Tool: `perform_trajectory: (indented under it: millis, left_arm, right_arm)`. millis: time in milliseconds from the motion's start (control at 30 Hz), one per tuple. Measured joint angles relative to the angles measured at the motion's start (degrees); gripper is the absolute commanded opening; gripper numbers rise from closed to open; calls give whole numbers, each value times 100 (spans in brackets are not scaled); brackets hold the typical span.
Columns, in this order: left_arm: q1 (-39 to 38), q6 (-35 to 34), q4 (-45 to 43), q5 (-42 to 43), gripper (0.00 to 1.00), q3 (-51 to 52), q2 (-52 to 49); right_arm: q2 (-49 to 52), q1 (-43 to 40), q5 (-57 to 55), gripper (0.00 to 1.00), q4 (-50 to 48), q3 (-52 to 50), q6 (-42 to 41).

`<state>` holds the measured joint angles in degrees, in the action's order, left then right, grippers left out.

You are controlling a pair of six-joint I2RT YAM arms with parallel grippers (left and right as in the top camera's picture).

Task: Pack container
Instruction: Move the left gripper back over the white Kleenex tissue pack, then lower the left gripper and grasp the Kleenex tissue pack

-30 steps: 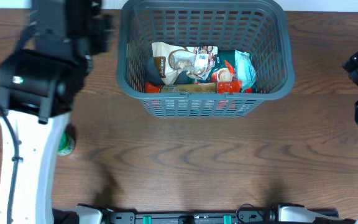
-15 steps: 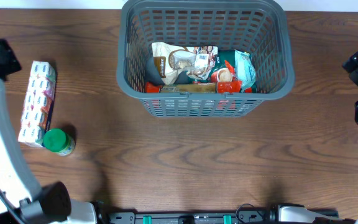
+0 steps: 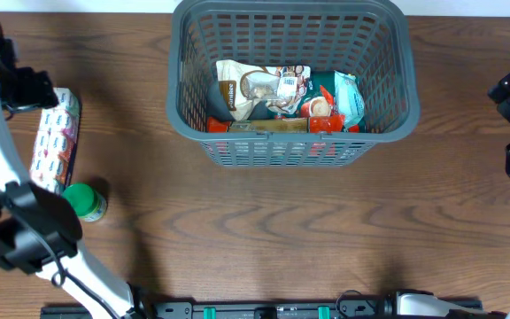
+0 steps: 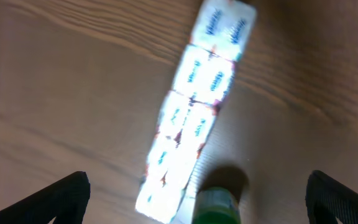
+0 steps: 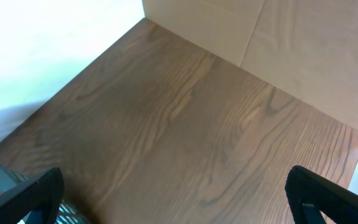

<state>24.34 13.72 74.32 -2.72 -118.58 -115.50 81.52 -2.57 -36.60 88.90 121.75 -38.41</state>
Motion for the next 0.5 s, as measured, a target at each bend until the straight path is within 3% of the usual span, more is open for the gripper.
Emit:
perform_trajectory:
  millis: [500]
  left_arm:
    - [2, 734, -278, 155, 94, 9, -1320]
  right_arm:
    - [0, 0, 0, 99, 0, 0, 0]
